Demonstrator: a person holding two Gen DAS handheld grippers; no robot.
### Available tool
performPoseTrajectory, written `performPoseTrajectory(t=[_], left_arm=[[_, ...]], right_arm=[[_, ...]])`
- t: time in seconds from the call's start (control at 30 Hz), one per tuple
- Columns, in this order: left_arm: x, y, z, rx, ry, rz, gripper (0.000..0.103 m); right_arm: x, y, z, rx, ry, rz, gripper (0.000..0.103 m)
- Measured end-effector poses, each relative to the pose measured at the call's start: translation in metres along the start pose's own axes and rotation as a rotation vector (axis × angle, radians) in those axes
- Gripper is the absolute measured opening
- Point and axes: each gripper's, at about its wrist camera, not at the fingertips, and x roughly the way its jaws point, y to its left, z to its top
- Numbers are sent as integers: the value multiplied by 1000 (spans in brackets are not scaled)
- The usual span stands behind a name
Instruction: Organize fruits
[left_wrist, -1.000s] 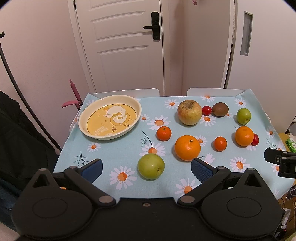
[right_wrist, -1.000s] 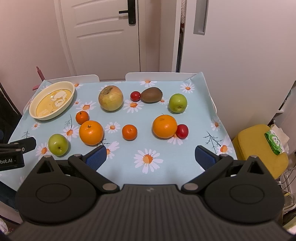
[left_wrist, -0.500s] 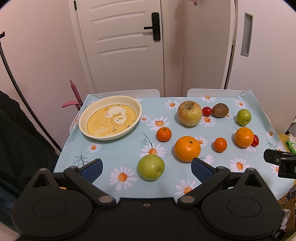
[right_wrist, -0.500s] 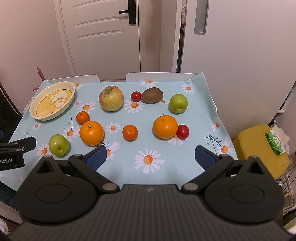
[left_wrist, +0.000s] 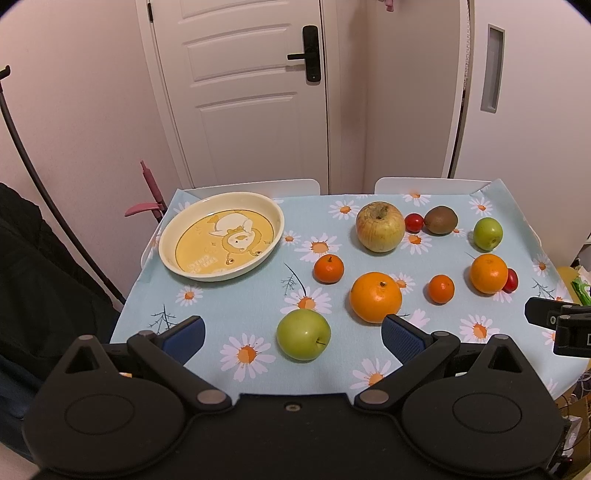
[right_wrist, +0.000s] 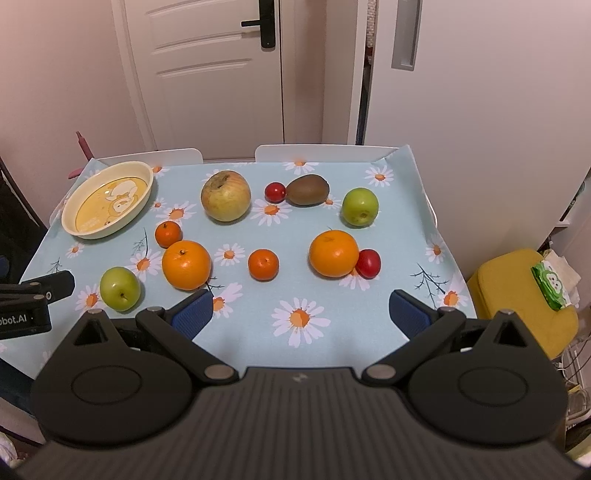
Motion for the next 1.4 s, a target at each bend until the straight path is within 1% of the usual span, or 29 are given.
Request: performPoseTrajectory(t=[0.03, 0.1, 1.03, 1.13, 1.23, 1.4], left_arm=[[0, 1, 1, 0, 0, -1, 103], [0, 1, 2, 0, 0, 0, 103], [-1, 0, -2, 1, -1, 8, 103], [-1, 0, -3, -8, -5, 15, 103], [0, 0, -3, -10, -13, 38, 103], [11, 3, -6, -27, -1, 72, 103]], right_arm=[[1, 7, 4, -2, 1, 1, 103], [0, 7, 4, -2, 1, 2, 103], [1, 4, 3, 2, 6, 8, 103], [3, 4, 4, -2, 10, 32, 103], [6, 4, 5, -22, 14, 55, 103], [21, 7, 10, -108, 13, 124, 103]])
